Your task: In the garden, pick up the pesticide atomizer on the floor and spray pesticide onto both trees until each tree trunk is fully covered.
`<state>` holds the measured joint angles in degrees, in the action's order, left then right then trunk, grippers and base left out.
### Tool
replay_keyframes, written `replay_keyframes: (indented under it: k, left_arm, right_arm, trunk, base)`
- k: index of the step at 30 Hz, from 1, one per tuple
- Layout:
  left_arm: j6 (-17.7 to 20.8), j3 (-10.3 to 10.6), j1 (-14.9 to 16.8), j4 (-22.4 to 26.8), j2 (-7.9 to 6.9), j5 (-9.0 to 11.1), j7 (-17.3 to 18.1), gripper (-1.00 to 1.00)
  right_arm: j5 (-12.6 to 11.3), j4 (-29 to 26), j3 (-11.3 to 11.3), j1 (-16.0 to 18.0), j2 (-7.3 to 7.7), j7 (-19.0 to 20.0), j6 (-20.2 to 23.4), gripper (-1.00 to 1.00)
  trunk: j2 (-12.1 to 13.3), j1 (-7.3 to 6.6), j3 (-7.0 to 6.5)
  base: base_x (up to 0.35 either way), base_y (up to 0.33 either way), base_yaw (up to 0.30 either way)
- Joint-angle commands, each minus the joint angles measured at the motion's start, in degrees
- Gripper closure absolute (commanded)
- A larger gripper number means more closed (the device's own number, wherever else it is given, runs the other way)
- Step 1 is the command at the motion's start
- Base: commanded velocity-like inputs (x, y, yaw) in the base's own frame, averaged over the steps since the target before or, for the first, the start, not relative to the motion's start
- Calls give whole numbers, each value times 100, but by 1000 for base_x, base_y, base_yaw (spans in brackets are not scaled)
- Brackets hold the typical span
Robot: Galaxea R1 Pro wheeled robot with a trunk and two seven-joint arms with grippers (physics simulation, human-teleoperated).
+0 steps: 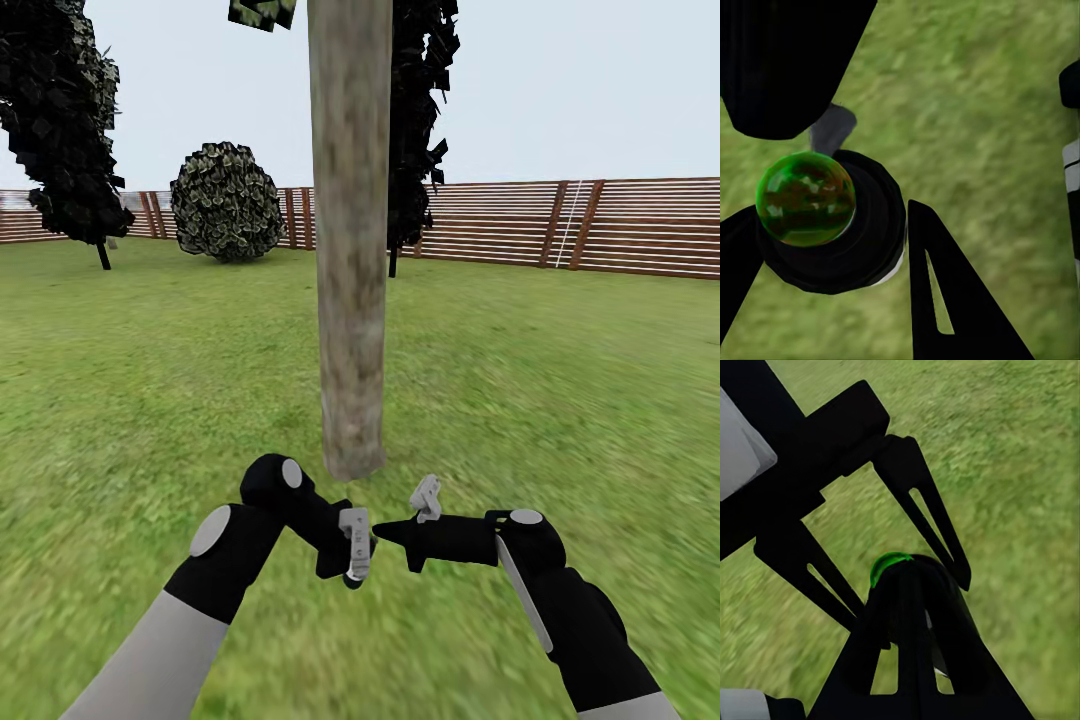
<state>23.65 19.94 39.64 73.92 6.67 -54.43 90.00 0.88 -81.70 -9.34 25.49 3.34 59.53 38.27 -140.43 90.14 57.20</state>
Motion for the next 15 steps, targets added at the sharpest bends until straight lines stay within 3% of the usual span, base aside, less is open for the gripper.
replay_keyframes:
  k: [1, 11, 15]
  left_arm:
    - [0, 0, 5, 0, 1, 1, 0, 100]
    - [0, 15, 131, -229, -47, -40, 0, 100]
    - [-5, 10, 132, -387, -189, -963, 0, 100]
  right_arm:
    - [0, 0, -1, 0, 0, -1, 0, 100]
    - [0, 2, -6, 0, 0, 0, -2, 100]
    - [0, 3, -6, 0, 6, -2, -1, 100]
  trunk:
    - [0, 0, 0]
    - [0, 0, 0]
    - [0, 0, 0]
  base:
    - [0, 0, 0]
    - [0, 0, 0]
    - [0, 0, 0]
